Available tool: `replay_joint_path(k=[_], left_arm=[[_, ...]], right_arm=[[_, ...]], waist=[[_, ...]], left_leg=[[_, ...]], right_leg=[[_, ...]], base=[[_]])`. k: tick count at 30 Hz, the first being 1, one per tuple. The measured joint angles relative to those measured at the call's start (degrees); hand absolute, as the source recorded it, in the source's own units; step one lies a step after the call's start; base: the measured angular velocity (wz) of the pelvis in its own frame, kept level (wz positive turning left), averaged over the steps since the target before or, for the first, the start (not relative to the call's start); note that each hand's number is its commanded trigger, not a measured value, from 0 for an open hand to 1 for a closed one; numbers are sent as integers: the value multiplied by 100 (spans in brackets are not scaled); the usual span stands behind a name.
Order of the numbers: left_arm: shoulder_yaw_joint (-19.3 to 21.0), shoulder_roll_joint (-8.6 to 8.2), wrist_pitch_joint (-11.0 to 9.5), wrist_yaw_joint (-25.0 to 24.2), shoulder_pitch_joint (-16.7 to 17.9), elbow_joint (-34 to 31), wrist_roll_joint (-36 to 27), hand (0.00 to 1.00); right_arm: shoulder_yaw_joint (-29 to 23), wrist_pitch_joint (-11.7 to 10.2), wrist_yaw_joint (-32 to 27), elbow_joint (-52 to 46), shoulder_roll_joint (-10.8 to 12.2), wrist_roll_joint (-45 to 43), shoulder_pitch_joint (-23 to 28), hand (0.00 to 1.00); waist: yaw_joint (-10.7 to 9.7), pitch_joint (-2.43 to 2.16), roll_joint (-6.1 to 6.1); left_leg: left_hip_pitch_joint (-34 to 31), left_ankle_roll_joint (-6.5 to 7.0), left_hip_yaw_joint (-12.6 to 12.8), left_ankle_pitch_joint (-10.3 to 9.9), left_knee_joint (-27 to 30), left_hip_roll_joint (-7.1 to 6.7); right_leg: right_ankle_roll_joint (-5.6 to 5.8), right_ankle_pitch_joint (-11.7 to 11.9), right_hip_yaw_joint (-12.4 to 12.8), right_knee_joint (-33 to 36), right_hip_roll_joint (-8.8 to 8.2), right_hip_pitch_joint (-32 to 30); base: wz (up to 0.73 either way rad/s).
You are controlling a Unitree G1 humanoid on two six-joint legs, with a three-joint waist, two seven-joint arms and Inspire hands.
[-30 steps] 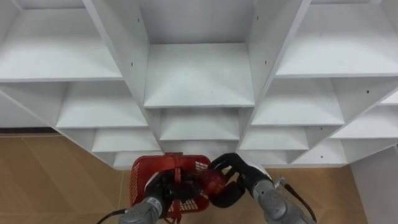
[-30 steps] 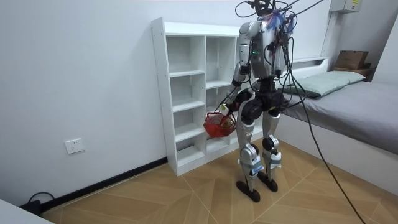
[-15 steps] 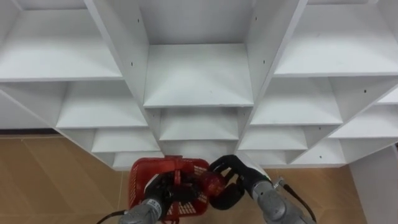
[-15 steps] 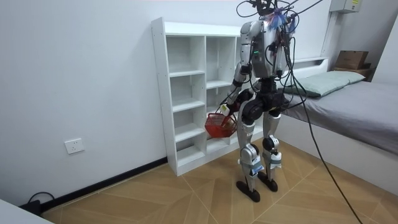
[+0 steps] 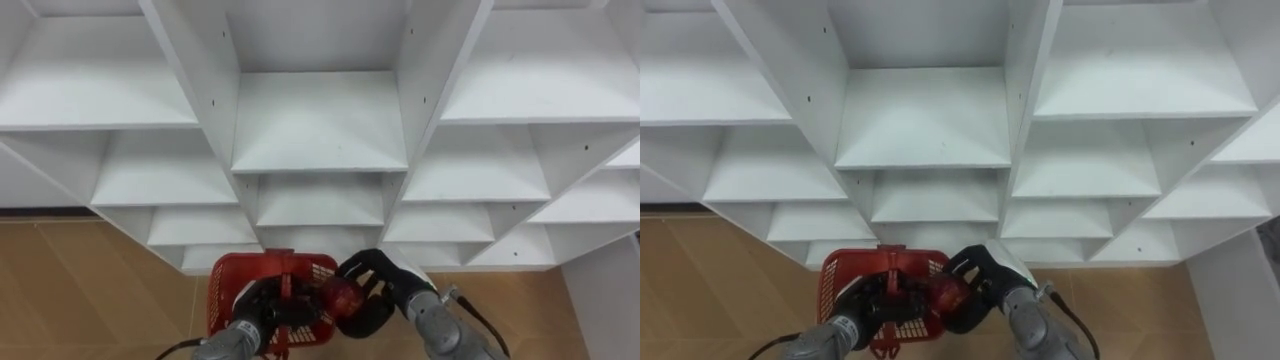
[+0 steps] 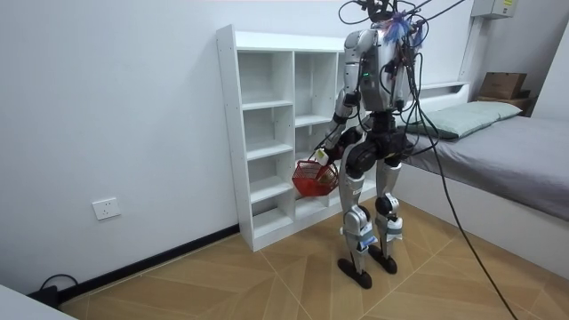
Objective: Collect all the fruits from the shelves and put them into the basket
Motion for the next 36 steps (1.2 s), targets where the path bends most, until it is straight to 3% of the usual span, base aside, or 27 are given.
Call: replay_joint_path(k=[8,15,19,32,33,34,35,36], left_arm=[[-56,1,67,0,-1,-3,2,100],[-68,-3,66,-10,-6,-3,0,100],[-88,-12,66,-23,-33,-3,1,100],[-199,-16,64,-214,-175,-11,-93,100],[-201,-18,64,-224,-200,-12,-93,100],[-214,-22,63,-231,-218,-12,-93,100],[-223,-22,62,-232,-223,-11,-94,100],[-228,-24,62,-234,-225,-14,-94,100]], right_arm=[[-7,25,7,87,0,136,4,100],[-4,25,6,93,-18,137,-2,100],[-2,20,-1,209,-10,137,-61,100],[1,20,-77,576,62,145,-319,100],[9,21,-77,675,91,149,-394,87],[10,21,-79,741,115,149,-432,85],[10,21,-79,782,130,149,-458,96],[6,24,-79,861,171,149,-494,100]], waist=[[-16,-53,117],[-18,-47,118],[-15,-8,115],[2,17,121],[2,19,124],[7,20,125],[8,20,125],[6,20,125]], left_leg=[[4,0,-39,0,10,-2],[-5,0,-41,0,6,-2],[-4,0,-47,0,-12,-2],[-29,-1,-33,0,-60,-3],[-28,-1,-31,0,-60,-3],[-23,-1,-30,0,-59,-3],[-21,-1,-28,0,-58,-3],[-17,-1,-25,1,-58,-3]], right_leg=[[-3,2,-7,2,0,23],[-5,3,-28,2,-2,17],[-5,3,-20,-8,-2,14],[-4,2,7,-30,-2,-37],[-4,2,10,-30,-2,-37],[-4,2,25,-28,-2,-37],[-4,2,31,-26,-2,-37],[-3,2,33,-25,-5,-35]], base=[[2],[0],[0],[0],[0],[0],[0],[0]])
